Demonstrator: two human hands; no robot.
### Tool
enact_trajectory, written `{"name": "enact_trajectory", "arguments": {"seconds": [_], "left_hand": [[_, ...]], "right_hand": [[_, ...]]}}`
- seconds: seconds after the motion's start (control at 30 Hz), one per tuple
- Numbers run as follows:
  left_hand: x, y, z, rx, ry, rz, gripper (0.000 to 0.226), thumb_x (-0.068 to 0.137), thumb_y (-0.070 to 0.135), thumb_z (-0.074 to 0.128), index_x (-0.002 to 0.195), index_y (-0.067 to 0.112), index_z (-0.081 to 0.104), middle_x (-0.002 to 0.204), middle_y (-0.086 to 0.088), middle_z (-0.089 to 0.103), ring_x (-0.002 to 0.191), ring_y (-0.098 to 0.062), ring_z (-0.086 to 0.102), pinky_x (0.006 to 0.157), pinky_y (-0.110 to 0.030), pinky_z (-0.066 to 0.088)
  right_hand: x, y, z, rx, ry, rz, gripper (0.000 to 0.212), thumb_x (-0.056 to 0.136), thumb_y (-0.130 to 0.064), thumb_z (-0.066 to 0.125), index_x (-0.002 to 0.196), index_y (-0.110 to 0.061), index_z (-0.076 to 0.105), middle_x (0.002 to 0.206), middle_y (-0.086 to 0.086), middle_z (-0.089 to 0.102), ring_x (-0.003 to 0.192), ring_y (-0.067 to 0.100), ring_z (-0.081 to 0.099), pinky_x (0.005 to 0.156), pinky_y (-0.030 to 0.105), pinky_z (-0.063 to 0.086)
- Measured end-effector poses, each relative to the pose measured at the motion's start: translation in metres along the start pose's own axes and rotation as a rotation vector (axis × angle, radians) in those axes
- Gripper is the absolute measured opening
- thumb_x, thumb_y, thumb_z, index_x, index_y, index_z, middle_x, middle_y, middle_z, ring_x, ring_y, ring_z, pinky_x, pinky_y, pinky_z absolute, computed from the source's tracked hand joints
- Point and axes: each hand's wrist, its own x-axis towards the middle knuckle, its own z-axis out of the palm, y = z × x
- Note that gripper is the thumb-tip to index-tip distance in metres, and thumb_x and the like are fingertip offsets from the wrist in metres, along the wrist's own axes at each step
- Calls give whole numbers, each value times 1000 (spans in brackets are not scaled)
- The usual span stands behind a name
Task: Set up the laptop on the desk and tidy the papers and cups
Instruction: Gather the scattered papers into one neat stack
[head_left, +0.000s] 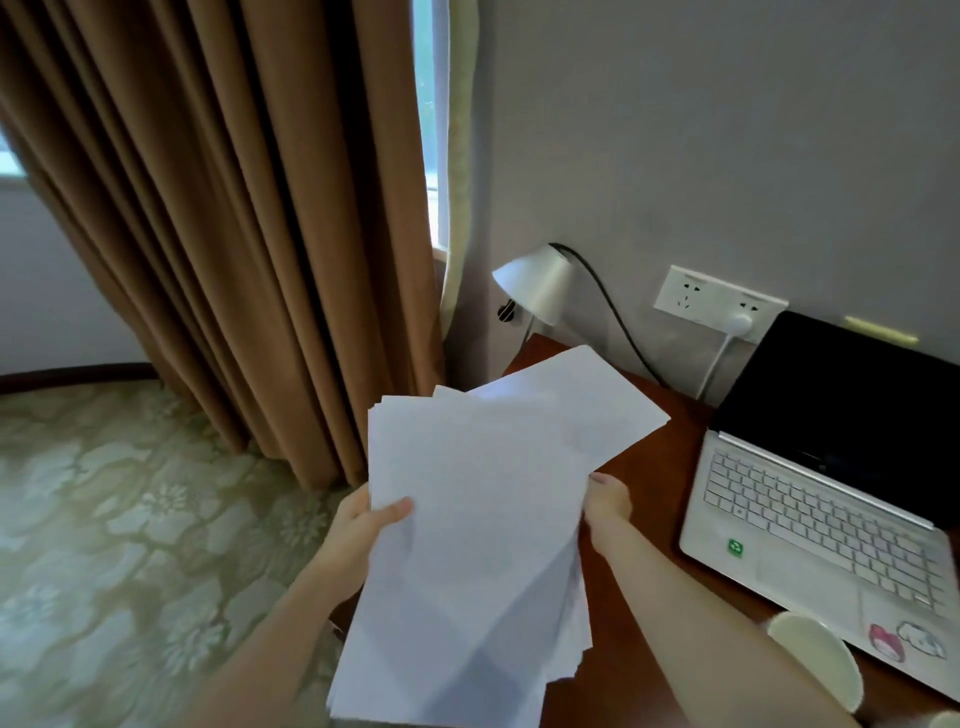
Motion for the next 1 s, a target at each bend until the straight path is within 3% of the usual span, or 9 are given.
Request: {"name": "enact_trajectory", "arguments": {"seconds": [0.13,0.27,0.4,0.47,0.6,0.7,0.77,0.87,1.0], "left_hand": [[39,18,5,-29,61,-22,34,86,-1,61,119,8,61,112,-14,71,102,-37,67,80,-47,57],[87,3,16,100,275,-132,37,85,-10,60,121,-4,58,116,-24,65,102,-43,63,93,-55,49],[114,-11,13,261,399,-201,35,86,-10,56,120,-6,58,104,-17,64,84,-35,60,79,-41,51],[119,-13,7,248,417,-235,34,87,-6,59,121,-2,58,99,-14,61,76,-29,59,69,-34,47],[127,-18,3,252,433,-255,35,90,1,58,124,1,56,103,-13,61,89,-35,59,82,-40,48],[131,-20,0,221,435,-284,33,90,2,58,122,2,57,99,-12,64,85,-34,61,79,-38,48],[131,-19,-1,192,401,-300,32,89,3,60,121,3,58,98,-12,65,85,-33,63,78,-38,49],[128,-13,-3,181,351,-315,31,88,3,61,119,4,58,107,-14,65,94,-36,63,86,-44,51],[126,-10,-8,218,281,-311,32,88,-1,60,120,3,58,112,-14,64,103,-37,61,95,-49,49]], "right_hand": [[42,-13,-9,-375,-15,-246,41,87,-21,61,123,-2,58,127,16,57,117,34,54,94,35,45],[68,-18,4,-955,-304,-596,26,75,-39,57,95,-24,51,110,0,51,111,23,49,90,41,46],[82,-23,19,-1227,-375,-646,70,61,-65,51,119,-27,39,131,2,30,126,23,29,93,48,39],[85,-28,22,-1293,-384,-605,80,61,-61,56,128,-25,31,141,6,20,136,29,19,94,51,39],[87,-34,29,-1388,-405,-522,98,64,-61,61,142,-23,15,155,15,2,145,34,0,100,58,35],[86,-37,36,-1417,-361,-531,97,61,-55,62,140,-21,18,149,18,16,139,38,16,99,52,40],[83,-37,39,-1379,-286,-558,82,66,-50,58,135,-18,26,139,17,31,127,35,32,93,44,45],[75,-34,42,-1320,-220,-554,65,77,-45,51,131,-16,32,131,16,37,117,32,40,89,41,47],[64,-35,36,-1281,-299,-446,80,68,-43,63,134,-17,29,127,17,39,113,34,44,81,38,46]]}}
